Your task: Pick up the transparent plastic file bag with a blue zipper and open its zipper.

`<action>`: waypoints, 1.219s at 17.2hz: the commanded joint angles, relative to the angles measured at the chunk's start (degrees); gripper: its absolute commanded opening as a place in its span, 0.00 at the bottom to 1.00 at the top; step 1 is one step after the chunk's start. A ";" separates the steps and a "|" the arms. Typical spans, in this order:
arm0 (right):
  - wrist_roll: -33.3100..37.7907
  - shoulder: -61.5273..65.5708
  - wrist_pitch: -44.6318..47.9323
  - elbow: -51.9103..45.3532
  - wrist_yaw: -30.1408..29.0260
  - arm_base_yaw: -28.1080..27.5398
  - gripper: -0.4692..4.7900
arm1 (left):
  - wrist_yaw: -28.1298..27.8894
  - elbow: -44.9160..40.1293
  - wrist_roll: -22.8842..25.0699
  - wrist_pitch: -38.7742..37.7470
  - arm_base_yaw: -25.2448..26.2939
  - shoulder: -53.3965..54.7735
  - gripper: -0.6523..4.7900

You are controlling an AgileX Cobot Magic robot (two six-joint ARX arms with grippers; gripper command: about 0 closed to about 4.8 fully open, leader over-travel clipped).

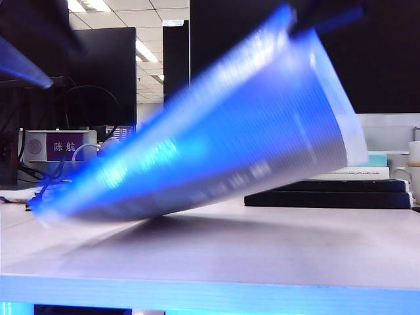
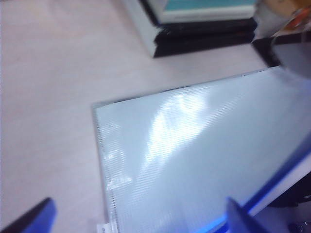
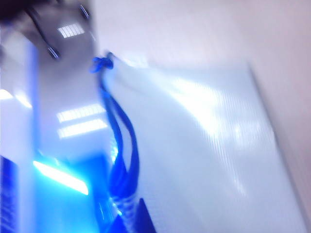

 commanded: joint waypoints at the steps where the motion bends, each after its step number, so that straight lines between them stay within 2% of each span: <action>1: -0.20 2.27 -2.64 0.28 16.87 0.00 0.08 | 1.31 0.09 -1.77 1.38 0.00 -0.31 1.00; 2: -0.15 3.10 -2.58 0.28 22.32 -0.04 0.10 | 1.31 0.09 -1.77 1.38 0.00 -0.31 1.00; 3: 0.87 3.52 -1.77 0.28 25.14 -0.11 0.20 | 1.31 0.09 -1.86 1.40 0.00 -0.33 1.00; 4: 4.94 3.74 0.44 0.28 29.11 -0.28 0.74 | 1.53 0.09 -2.14 1.40 0.00 -0.33 1.00; 5: 5.64 3.61 1.31 0.31 29.46 -0.57 0.79 | 1.53 0.11 -2.14 1.42 0.00 -0.35 1.00; 6: 5.68 3.21 1.77 0.31 29.07 -0.98 0.78 | 1.49 0.09 -2.10 1.66 0.00 -0.46 1.00; 8: 12.50 1.25 3.19 0.31 28.46 -2.51 0.78 | 1.27 0.13 -1.84 3.10 0.02 -1.53 1.00; 9: 17.05 0.35 -1.66 0.31 26.62 -4.44 0.78 | 1.29 0.13 -0.90 2.58 0.13 -1.64 1.00; 10: 23.82 -0.42 -6.75 0.11 21.59 -7.89 0.78 | 1.14 -0.02 -0.20 1.09 1.22 -1.99 0.90; 11: 25.14 -3.58 -4.94 -1.66 14.14 -11.37 0.69 | 0.79 -0.42 -0.07 1.77 1.92 -3.61 0.75; 12: 28.92 -13.51 0.59 -5.07 12.98 -15.96 0.59 | -1.51 -0.46 1.62 1.46 5.66 -8.96 0.72; 13: 28.96 -15.08 0.76 -5.31 13.88 -16.83 0.59 | -1.57 -0.46 1.84 1.11 6.05 -9.55 0.72; 14: 31.65 -22.56 3.82 -7.19 15.96 -19.17 0.38 | -1.79 -0.59 3.30 -1.64 9.79 -11.52 0.72; 15: 32.52 -26.47 6.75 -8.76 16.02 -19.63 0.30 | -1.49 -1.42 3.13 -1.95 11.76 -12.48 0.68; 17: 34.36 -34.75 13.97 -12.98 20.85 -20.59 0.17 | -2.78 -4.39 1.22 -0.07 14.64 -14.88 0.63; 18: 34.99 -40.06 18.62 -16.28 24.09 -20.57 0.08 | -4.79 -6.73 -0.26 2.12 15.91 -16.68 0.62; 19: 37.73 -46.75 25.27 -21.51 27.10 -20.44 0.08 | -7.91 -9.92 -0.94 4.55 15.98 -19.71 0.58; 20: 39.19 -51.76 29.05 -25.77 32.00 -20.50 0.08 | -8.15 -12.46 -2.71 7.34 15.19 -21.86 0.48; 21: 41.22 -56.17 31.67 -29.62 34.16 -20.50 0.08 | -8.72 -14.80 -3.82 9.97 14.47 -24.02 0.39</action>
